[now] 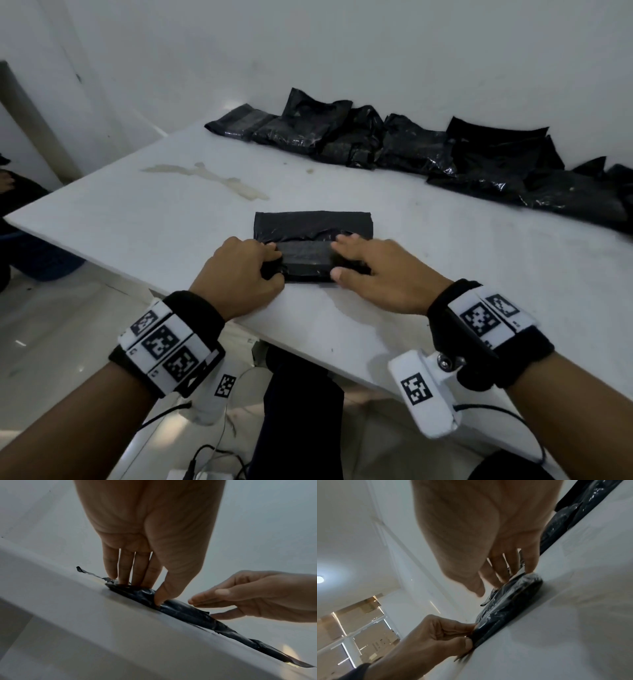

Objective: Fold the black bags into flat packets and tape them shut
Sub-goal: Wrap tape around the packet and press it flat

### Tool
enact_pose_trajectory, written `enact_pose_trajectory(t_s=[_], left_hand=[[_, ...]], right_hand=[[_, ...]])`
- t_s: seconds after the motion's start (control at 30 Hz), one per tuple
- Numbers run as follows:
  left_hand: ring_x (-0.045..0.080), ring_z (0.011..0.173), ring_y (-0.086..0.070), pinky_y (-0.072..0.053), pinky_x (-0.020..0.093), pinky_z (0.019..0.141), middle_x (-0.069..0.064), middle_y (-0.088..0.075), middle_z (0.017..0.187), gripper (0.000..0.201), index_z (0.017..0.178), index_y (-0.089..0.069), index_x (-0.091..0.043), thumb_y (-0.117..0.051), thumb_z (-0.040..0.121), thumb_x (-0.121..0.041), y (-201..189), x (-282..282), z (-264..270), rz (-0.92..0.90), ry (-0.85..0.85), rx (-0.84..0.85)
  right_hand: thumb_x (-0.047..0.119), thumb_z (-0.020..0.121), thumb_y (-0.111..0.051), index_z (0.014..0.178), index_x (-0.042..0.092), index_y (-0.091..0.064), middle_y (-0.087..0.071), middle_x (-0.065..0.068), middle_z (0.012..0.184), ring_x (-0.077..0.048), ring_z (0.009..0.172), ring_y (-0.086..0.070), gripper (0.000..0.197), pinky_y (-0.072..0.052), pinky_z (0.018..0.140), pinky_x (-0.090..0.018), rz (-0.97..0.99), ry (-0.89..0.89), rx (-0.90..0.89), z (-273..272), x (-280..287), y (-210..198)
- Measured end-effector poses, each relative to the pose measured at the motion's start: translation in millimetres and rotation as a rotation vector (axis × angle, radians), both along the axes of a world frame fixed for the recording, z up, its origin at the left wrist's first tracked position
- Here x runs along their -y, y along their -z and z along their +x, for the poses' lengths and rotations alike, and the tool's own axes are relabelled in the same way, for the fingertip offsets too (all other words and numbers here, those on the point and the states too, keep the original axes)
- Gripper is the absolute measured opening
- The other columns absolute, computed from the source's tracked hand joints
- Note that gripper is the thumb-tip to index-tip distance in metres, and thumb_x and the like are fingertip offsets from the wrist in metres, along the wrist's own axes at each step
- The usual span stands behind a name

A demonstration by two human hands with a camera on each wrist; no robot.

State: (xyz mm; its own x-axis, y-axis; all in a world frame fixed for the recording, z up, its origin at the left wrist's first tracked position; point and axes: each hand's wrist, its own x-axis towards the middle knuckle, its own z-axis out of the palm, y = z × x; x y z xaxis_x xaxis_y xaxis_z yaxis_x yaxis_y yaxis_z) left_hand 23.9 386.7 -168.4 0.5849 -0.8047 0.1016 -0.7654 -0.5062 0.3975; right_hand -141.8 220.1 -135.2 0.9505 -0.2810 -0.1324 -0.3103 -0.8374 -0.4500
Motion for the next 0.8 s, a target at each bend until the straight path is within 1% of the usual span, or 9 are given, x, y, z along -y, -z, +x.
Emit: enact_pose_trajectory(t_s=[0.07,0.1,0.17,0.23,0.3,0.43,0.6,0.7,0.8], left_hand=[[0.028,0.076,-0.064,-0.055,0.039,0.068,0.007,-0.073,0.085,0.052,0.09,-0.073,-0.009,-0.043,0.071,-0.047,-1,3,-3,0.002,0.011,0.029],[0.026,0.069,-0.061,-0.051,0.035,0.061,0.006,-0.069,0.077,0.05,0.08,-0.069,-0.009,-0.038,0.067,-0.047,-1,6,-4,0.014,0.012,0.033],[0.026,0.075,-0.058,-0.045,0.032,0.059,0.004,-0.064,0.081,0.031,0.077,-0.065,-0.011,-0.047,0.069,-0.035,-8,11,-9,0.061,-0.003,0.072],[0.024,0.096,-0.054,-0.047,0.034,0.068,0.001,-0.06,0.103,0.025,0.095,-0.068,-0.013,-0.061,0.072,-0.019,-13,20,-16,0.074,0.034,0.152],[0.022,0.105,-0.05,-0.046,0.033,0.075,-0.001,-0.056,0.112,0.035,0.109,-0.066,-0.017,-0.065,0.075,-0.024,-19,32,-28,0.061,0.13,0.23],[0.02,0.11,-0.047,-0.04,0.031,0.075,-0.003,-0.051,0.116,0.043,0.118,-0.059,-0.024,-0.064,0.083,-0.049,-22,56,-44,0.209,0.262,0.279],[0.025,0.103,-0.055,-0.035,0.034,0.07,0.001,-0.056,0.109,0.025,0.114,-0.062,-0.021,-0.055,0.095,-0.036,-26,62,-41,0.238,0.244,0.315],[0.029,0.094,-0.059,-0.044,0.038,0.072,0.003,-0.066,0.101,0.025,0.113,-0.064,-0.023,-0.046,0.097,-0.029,-33,54,-33,0.054,0.187,0.241],[0.029,0.074,-0.056,-0.035,0.034,0.067,0.002,-0.064,0.077,0.016,0.097,-0.066,-0.015,-0.051,0.094,-0.02,-48,42,-25,-0.398,0.057,0.143]], right_hand=[[0.034,0.099,-0.05,0.107,0.011,-0.071,-0.072,-0.009,0.104,-0.023,0.096,-0.065,0.033,-0.05,0.09,-0.043,-0.073,0.134,0.184,-6,7,3],[0.034,0.098,-0.05,0.084,0.01,-0.069,-0.067,-0.008,0.075,-0.023,0.068,-0.061,0.034,-0.052,0.073,-0.044,-0.092,0.174,0.204,-8,10,5],[0.036,0.098,-0.05,0.059,0.011,-0.049,-0.045,-0.004,0.054,-0.023,0.048,-0.045,0.046,-0.05,0.06,-0.044,-0.1,0.199,0.127,-12,11,9],[0.034,0.099,-0.049,0.056,0.014,-0.039,-0.04,-0.001,0.054,-0.022,0.05,-0.044,0.049,-0.043,0.054,-0.039,-0.124,0.169,0.085,-13,10,13],[0.032,0.1,-0.046,0.058,0.018,-0.038,-0.041,0.001,0.06,-0.022,0.059,-0.048,0.045,-0.035,0.056,-0.033,-0.171,0.148,0.063,-13,10,17],[0.03,0.099,-0.044,0.065,0.02,-0.041,-0.047,-0.001,0.067,-0.03,0.069,-0.055,0.036,-0.039,0.058,-0.034,-0.136,0.16,0.01,-13,15,14],[0.036,0.098,-0.045,0.091,0.019,-0.067,-0.066,-0.004,0.087,-0.027,0.086,-0.059,0.029,-0.052,0.079,-0.044,-0.034,0.176,0.07,-20,22,1],[0.042,0.098,-0.047,0.121,0.024,-0.067,-0.069,0.003,0.115,-0.021,0.114,-0.057,0.035,-0.049,0.095,-0.045,-0.003,0.297,0.18,-23,22,-8],[0.038,0.097,-0.051,0.111,0.022,-0.069,-0.07,0.005,0.098,-0.018,0.105,-0.061,0.029,-0.051,0.092,-0.041,0.119,0.47,0.331,-23,19,-16]])
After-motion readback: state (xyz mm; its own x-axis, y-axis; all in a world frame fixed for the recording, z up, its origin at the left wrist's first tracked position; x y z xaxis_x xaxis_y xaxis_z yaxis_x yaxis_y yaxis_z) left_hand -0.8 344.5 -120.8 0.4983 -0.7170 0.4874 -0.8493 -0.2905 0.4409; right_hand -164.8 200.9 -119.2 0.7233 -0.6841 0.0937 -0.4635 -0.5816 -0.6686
